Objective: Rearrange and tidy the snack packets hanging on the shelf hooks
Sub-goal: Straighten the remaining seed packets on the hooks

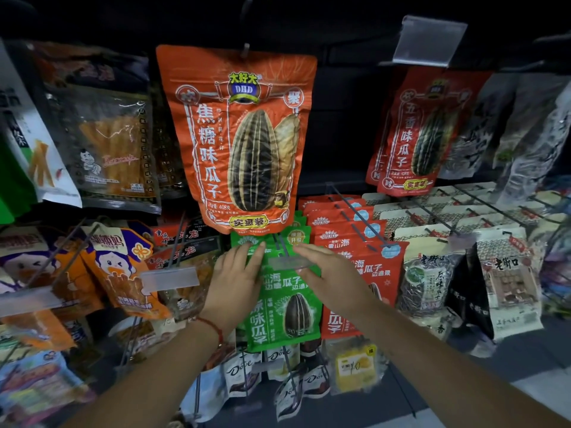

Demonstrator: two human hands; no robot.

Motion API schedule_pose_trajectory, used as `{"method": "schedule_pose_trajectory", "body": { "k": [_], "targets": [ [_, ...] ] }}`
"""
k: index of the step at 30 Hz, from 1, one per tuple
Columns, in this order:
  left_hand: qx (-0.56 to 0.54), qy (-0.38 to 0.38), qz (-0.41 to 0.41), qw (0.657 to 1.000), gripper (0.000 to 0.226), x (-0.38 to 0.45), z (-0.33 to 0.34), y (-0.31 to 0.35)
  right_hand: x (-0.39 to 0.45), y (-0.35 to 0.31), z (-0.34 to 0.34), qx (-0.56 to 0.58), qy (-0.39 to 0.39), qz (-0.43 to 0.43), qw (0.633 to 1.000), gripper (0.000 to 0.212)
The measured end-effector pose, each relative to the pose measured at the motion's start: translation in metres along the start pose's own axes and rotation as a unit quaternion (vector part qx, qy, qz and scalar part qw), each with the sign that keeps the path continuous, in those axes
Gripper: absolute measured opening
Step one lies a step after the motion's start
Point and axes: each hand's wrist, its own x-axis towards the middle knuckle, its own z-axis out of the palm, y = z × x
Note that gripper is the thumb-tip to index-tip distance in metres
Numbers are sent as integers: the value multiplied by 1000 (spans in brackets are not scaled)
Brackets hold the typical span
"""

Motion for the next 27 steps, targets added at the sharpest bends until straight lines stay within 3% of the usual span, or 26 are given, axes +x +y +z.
{"method": "schedule_pose_trajectory", "body": {
  "k": [9, 18, 25, 27],
  "targets": [
    [-23, -51, 26, 998, 82, -65, -58, 9, -25, -7, 5, -156, -51, 7, 986, 83],
    [-20, -79, 116, 990, 89, -31, -99, 69, -60, -4, -39, -141, -40, 96, 984, 81],
    [-8, -112, 150, 982, 88, -4, -79, 140, -113, 46, -108, -77, -26, 189, 979, 68],
    [-13, -112, 169, 979, 85, 1, -69, 168, -127, 78, -123, -89, -35, 207, 974, 74]
  ]
}}
